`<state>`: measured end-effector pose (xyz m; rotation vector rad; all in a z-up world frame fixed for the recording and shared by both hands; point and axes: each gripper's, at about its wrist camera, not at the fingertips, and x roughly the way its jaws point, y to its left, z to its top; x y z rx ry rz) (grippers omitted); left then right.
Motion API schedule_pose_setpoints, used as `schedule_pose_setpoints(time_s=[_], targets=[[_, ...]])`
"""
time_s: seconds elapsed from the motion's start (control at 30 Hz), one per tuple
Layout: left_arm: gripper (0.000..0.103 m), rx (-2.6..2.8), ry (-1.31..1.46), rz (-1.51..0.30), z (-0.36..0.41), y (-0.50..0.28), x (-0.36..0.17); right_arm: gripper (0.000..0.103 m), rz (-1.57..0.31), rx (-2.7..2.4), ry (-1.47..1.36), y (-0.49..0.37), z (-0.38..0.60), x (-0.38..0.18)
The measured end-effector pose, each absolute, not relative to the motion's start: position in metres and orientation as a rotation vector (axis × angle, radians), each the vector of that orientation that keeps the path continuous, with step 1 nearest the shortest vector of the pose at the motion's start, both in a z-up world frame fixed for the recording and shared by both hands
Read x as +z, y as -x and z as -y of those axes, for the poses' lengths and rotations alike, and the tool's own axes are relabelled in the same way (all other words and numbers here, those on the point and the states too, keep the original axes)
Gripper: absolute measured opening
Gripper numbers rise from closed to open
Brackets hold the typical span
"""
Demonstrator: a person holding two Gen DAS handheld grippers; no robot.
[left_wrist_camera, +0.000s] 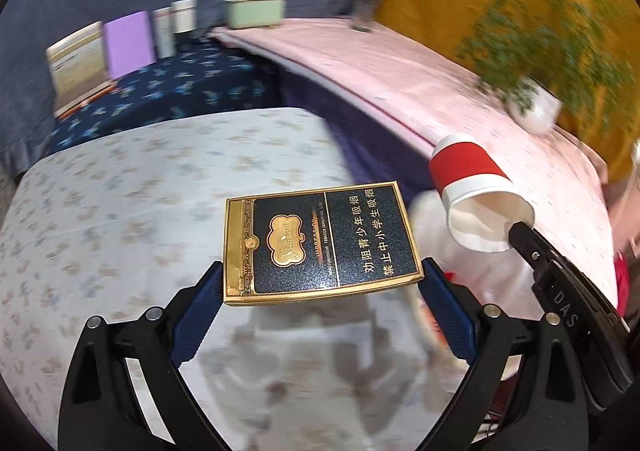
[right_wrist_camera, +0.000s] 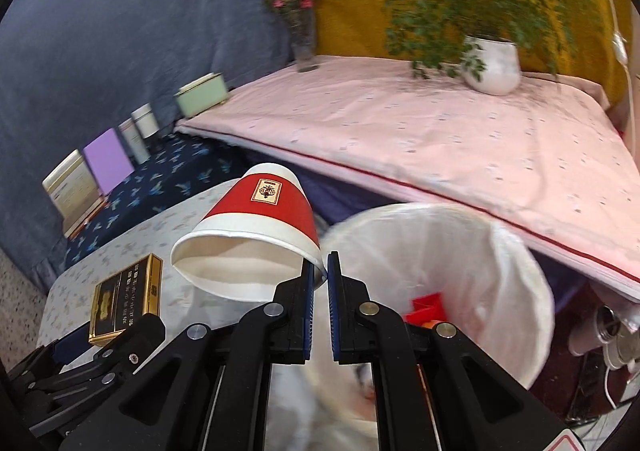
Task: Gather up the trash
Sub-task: 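Carry the cup over the wastebasket with the right tool while the left tool lifts the box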
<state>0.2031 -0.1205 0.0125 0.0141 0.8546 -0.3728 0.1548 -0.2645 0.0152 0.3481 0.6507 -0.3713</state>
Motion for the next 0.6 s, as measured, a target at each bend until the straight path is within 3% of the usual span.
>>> schedule_pose_setpoints(time_s=[0.3, 0.6], targets=[[0.091, -0.494, -0.113, -0.851, 0.196, -0.181, -0.002, 0.007, -0.671, -0.467, -0.401, -0.121, 0.324, -0.003], [0.092, -0.502, -0.145, -0.850, 0.213, -0.179, -0.011, 0.007, -0.691, -0.488, -0.433, -0.112, 0.348, -0.021]])
